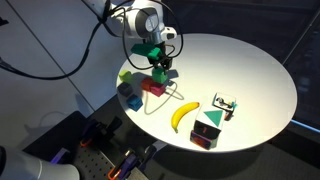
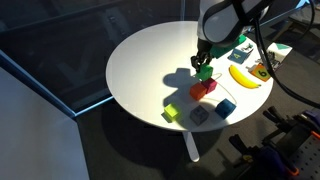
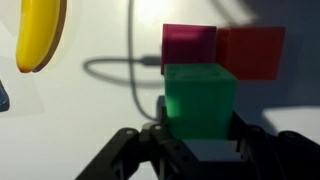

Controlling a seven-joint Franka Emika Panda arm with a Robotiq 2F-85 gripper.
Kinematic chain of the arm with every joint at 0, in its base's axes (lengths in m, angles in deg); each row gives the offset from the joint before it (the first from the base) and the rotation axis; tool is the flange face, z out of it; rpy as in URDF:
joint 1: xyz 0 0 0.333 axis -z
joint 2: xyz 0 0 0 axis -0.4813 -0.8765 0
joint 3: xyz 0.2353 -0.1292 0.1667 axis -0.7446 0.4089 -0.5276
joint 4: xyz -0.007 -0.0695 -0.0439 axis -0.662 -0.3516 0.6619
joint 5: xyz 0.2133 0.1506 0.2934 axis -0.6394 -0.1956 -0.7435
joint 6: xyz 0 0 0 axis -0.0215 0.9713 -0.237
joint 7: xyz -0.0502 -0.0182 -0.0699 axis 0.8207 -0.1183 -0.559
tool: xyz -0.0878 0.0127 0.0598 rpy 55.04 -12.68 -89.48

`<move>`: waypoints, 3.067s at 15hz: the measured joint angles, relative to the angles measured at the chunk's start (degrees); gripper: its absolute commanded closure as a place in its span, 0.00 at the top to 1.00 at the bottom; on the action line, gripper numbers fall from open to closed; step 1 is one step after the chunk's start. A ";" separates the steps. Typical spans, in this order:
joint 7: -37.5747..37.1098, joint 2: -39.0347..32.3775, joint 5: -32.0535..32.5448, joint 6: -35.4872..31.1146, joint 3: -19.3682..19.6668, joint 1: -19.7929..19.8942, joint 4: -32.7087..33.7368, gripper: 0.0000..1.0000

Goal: Lift the green building block and put it between the pink and orange building block

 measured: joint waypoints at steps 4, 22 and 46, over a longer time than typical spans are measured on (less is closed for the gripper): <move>0.00 0.65 0.26 -4.53 -0.21 -0.12 -2.67 0.32; -0.26 3.23 0.26 -5.38 -0.87 -1.55 -6.48 0.32; -1.08 6.06 0.26 1.04 -0.93 -1.72 -7.26 1.00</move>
